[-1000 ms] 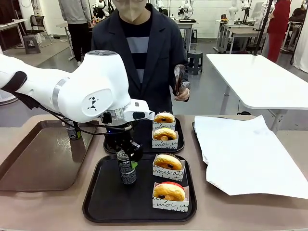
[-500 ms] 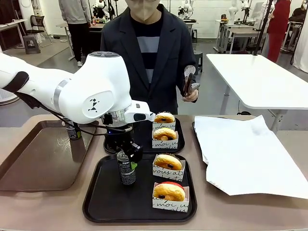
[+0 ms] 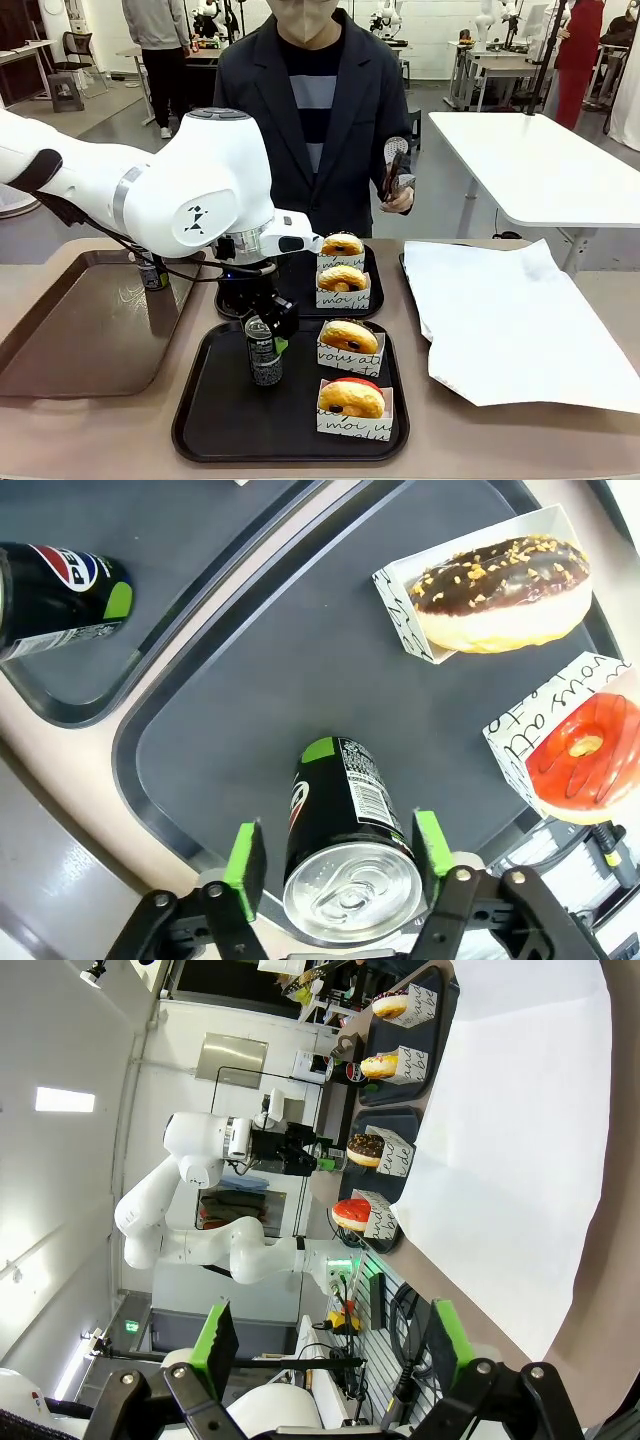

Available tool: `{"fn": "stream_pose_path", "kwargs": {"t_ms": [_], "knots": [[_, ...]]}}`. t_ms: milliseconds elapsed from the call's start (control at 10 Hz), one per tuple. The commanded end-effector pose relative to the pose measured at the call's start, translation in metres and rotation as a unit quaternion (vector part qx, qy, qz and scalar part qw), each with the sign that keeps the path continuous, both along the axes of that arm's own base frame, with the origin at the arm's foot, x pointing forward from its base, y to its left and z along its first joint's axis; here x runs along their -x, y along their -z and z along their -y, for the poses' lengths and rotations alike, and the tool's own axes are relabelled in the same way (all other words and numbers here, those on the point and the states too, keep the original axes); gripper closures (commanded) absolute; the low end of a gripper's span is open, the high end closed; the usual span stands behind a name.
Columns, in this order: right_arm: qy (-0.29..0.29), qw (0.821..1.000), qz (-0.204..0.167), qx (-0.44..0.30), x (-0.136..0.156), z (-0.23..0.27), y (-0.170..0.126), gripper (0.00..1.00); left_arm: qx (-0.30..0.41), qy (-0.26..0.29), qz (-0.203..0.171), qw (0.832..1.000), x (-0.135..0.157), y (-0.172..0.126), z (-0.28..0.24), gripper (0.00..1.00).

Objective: Set up donuts and drinks on trays.
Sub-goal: Pick up one Pepsi coke from the Handle tray and place it on the Flat Tray without a Pepsi coke.

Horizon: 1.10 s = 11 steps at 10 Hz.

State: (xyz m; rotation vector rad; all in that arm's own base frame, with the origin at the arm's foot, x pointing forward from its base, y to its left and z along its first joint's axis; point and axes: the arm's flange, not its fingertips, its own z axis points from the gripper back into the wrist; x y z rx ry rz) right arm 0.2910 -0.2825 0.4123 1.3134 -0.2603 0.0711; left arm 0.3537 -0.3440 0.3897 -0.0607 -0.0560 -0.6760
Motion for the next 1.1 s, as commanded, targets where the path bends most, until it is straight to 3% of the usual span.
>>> {"fn": "stream_pose_path", "kwargs": {"t_ms": [0, 500, 700, 900, 1000], "knots": [[0.0, 1.0, 0.004, -0.004, 0.001, 0.0, 0.0, 0.0, -0.011, -0.014, 0.019, 1.0, 0.0, -0.005, 0.001, 0.03], [0.0, 1.0, 0.004, -0.004, 0.001, 0.0, 0.0, 0.0, -0.011, -0.018, 0.024, 0.999, 0.003, -0.012, -0.001, 0.0], [0.0, 1.0, 0.004, -0.004, 0.001, 0.0, 0.0, 0.0, -0.02, -0.055, 0.019, 0.998, 0.015, -0.049, -0.012, 0.0], [0.0, 1.0, 0.004, -0.004, 0.001, 0.0, 0.0, 0.0, -0.027, -0.08, -0.009, 0.996, 0.039, -0.097, -0.041, 0.0], [0.0, 1.0, 0.004, -0.004, 0.001, 0.0, 0.0, 0.0, -0.033, -0.076, -0.029, 0.996, 0.051, -0.107, -0.055, 0.0]]}}
